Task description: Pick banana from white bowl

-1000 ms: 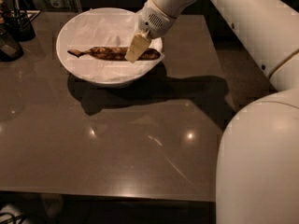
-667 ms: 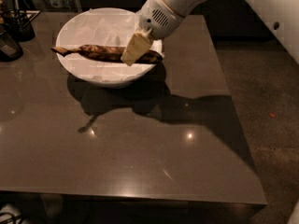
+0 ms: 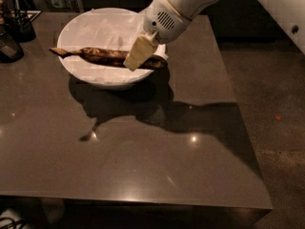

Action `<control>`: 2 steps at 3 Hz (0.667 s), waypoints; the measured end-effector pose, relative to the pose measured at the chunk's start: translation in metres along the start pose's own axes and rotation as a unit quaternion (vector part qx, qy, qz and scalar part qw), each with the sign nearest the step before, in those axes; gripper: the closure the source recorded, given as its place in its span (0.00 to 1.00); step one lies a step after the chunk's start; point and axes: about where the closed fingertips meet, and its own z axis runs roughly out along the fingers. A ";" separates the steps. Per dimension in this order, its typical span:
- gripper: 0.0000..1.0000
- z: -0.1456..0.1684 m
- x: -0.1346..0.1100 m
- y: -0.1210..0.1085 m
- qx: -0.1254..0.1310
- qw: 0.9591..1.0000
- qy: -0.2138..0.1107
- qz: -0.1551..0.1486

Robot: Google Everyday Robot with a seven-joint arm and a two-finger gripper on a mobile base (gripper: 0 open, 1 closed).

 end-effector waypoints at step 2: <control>1.00 -0.007 0.011 0.059 -0.002 1.000 0.000 0.030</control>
Offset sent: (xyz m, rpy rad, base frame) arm -0.0917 -0.0023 0.0077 0.0000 0.0757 -0.0854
